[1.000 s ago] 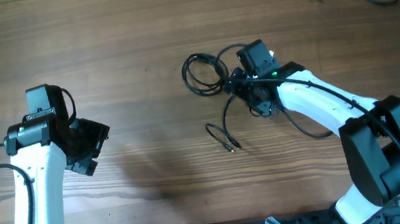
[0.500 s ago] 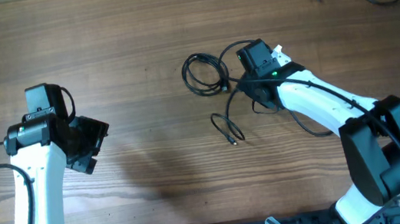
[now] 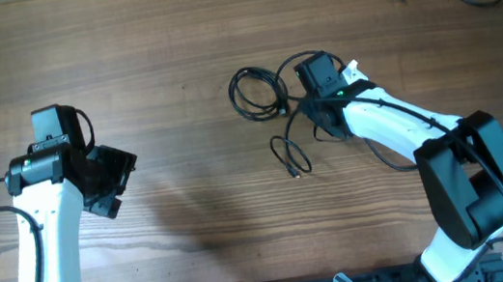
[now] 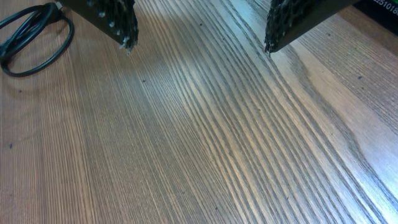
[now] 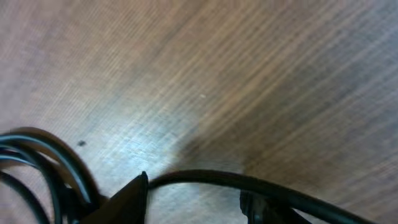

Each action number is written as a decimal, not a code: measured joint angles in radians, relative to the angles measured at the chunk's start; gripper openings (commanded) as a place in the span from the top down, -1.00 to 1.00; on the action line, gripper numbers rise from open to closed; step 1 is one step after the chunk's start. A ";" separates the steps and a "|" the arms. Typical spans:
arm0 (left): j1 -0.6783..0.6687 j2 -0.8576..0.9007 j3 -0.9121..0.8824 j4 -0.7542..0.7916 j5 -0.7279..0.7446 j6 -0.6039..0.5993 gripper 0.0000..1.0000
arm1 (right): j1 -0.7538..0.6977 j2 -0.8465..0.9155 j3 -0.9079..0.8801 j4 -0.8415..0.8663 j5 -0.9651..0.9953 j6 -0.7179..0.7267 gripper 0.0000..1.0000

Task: Untangle cables
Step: 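Pull the cable with the right gripper away from the small coil, then drag the held cable with the right gripper to the upper right corner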

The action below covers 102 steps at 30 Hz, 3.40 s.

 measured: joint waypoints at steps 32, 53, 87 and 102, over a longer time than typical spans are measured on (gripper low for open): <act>0.000 0.000 0.000 0.011 0.000 0.000 -0.37 | -0.039 -0.162 0.005 0.111 0.192 -0.055 0.07; 0.000 0.000 0.000 0.015 0.000 0.000 -0.39 | -0.179 -0.105 -0.045 -0.043 -0.146 -1.561 -0.47; 0.000 0.000 0.000 0.027 0.000 0.000 -0.40 | -0.208 -0.105 -0.117 0.038 -0.287 -1.553 0.91; 0.000 0.000 0.000 0.031 0.000 0.000 -0.40 | -0.208 -0.544 0.013 0.008 -0.085 -1.274 0.92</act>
